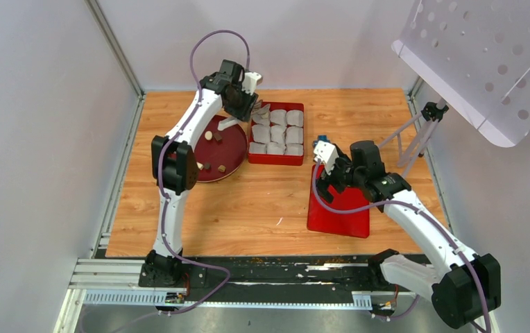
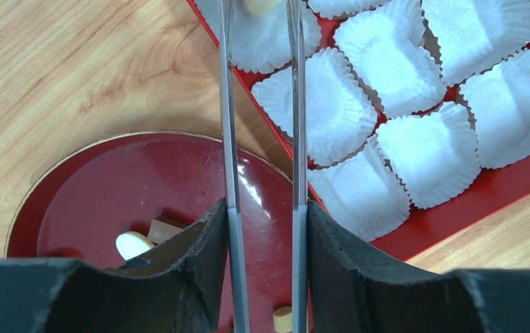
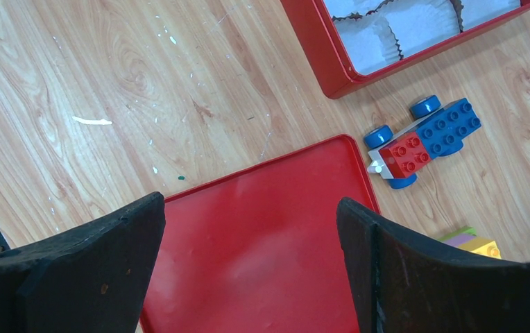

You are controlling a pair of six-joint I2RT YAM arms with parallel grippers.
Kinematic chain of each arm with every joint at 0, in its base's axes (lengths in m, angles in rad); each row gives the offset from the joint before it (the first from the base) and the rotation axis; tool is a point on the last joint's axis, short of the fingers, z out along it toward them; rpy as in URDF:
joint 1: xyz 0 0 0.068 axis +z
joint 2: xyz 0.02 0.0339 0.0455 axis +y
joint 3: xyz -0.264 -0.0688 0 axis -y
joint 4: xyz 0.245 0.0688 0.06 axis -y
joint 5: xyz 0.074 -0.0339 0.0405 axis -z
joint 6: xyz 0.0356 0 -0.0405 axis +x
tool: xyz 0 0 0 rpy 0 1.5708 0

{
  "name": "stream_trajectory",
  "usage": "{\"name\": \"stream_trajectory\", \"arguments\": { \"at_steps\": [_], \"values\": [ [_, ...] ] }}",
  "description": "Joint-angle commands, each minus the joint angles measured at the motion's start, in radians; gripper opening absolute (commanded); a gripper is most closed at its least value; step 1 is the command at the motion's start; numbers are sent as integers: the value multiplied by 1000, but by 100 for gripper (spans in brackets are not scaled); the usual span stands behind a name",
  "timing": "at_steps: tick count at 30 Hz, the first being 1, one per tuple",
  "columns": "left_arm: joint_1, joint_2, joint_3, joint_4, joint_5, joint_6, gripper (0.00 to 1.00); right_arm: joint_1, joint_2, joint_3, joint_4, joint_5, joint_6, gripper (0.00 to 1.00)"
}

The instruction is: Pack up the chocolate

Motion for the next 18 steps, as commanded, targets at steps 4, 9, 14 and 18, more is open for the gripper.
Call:
{"name": "stream_trajectory", "arguments": {
  "at_steps": [4,9,14,18],
  "values": [
    [0,-64,45,21,30,21,43,-4,-6,8,29,-25,10,93],
    [14,-158,16,-27,57,50,40,-3,-22,-3,24,-7,3,93],
    [63,-320,-87,-126,82,106,41,-3,-30,-25,40,-12,6,93],
    [112,-469,-274,-163,64,162,39,-3,-27,-33,62,-11,9,94]
  ]
}}
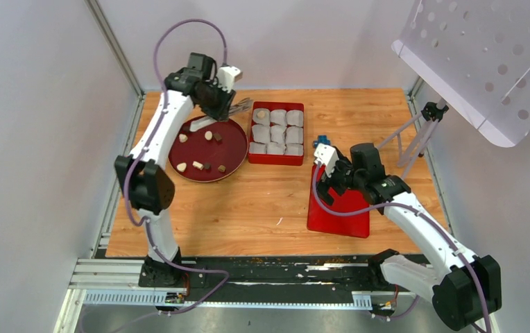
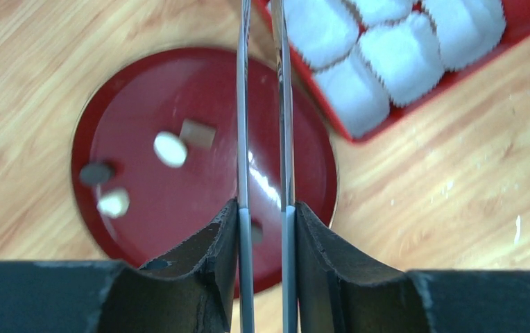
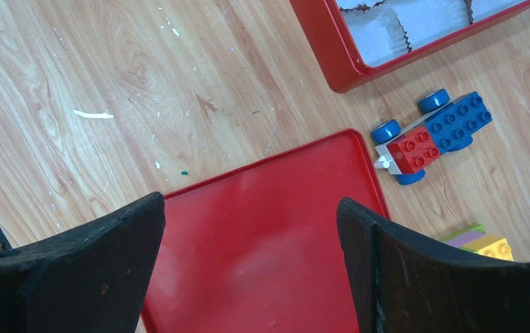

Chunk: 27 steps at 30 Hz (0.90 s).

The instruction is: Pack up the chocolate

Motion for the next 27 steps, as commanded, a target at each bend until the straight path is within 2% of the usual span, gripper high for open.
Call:
{"name": "stream_trajectory", "arguments": {
  "at_steps": [1,5,10,13,18,27],
  "values": [
    [66,-227,-165,-55,2,85,38,-4,-13,-9,57,-11,9,94],
    [109,-308,-319,-55,-35,98,39,-3,-3,-6,58,-23,15,94],
    [158,-280,-342,-86,-55,-12,49,-3,9,0,65,-32,19,94],
    [166,-275,-366,-50,-84,-44,52,-4,12,1,64,-35,21,94],
    [200,-218,-314,-48,-123,-49,54,-4,-5,-6,58,-25,19,94],
    [230,-120,-231,-69,-110,-49,54,-4,-19,-11,42,-14,10,94]
  ]
}}
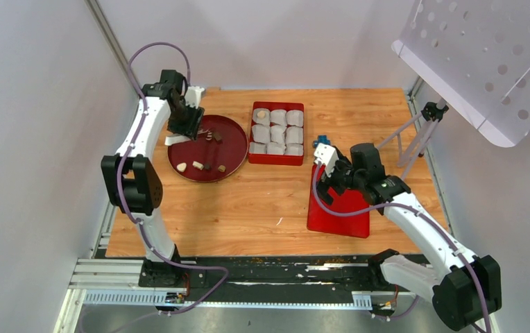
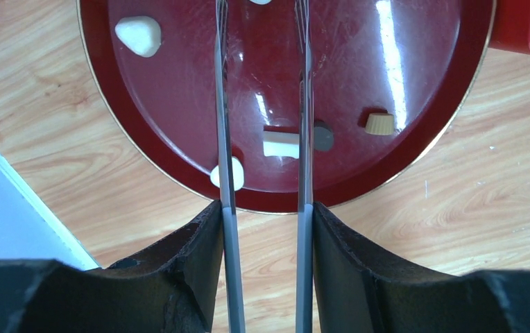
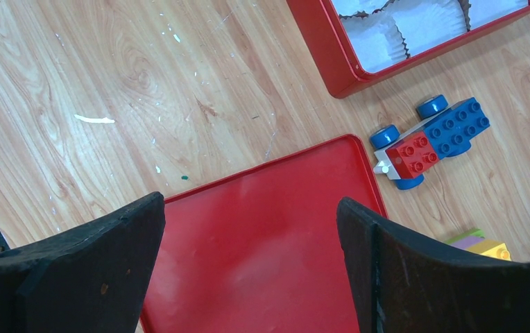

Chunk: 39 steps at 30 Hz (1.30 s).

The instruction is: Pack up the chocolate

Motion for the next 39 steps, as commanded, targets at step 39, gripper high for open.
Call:
{"name": "stream_trajectory", "arguments": {
  "at_steps": [39],
  "values": [
    [8,46,199,9,34,-6,25,-3,1,-3,25,4,-12,94]
  ]
}}
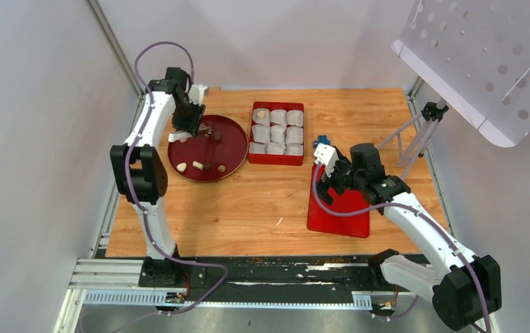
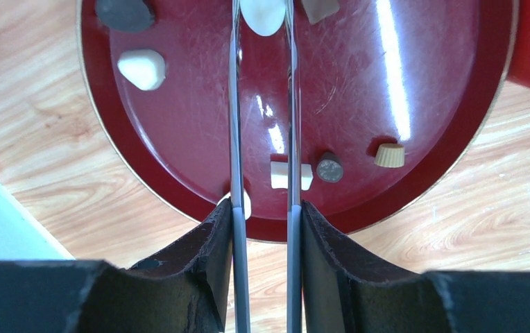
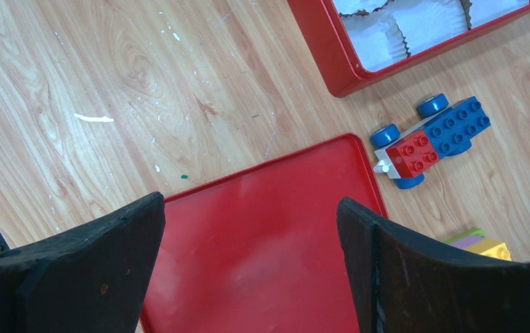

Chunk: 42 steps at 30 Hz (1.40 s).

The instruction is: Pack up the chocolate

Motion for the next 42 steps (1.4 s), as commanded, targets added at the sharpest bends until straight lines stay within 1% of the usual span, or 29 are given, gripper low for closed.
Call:
{"name": "stream_trajectory", "arguments": {
  "at_steps": [1,5,9,15,19,23,28,36,40,42],
  "values": [
    [-4,-112,97,17,54,-9,24,-3,0,-3,27,3,-9,94],
    [-37,-111,121,30,137,-27,23,-4,1,-5,26,3,-12,94],
    [-107,-98,149,68,192,-39,20,-4,-3,-2,22,11,-19,94],
    [-225,-6,262,129,206,-66,18,-5,-21,-2,2,17,-27,94],
    [-266,62,312,176,226,-71,18,-11,-32,-5,-5,17,-29,94],
    [-305,127,356,188,221,-71,18,-16,-41,-15,-5,17,-29,94],
    [-330,180,379,214,179,-76,19,-21,-46,-15,-10,17,-30,94],
    [-341,264,427,239,168,-76,19,-26,-33,-19,-14,9,-31,94],
    [-341,293,435,245,157,-71,23,-27,-25,-12,-14,12,-34,94],
    [-341,308,439,250,152,-73,26,-28,-23,-10,-16,14,-35,94]
  ]
}}
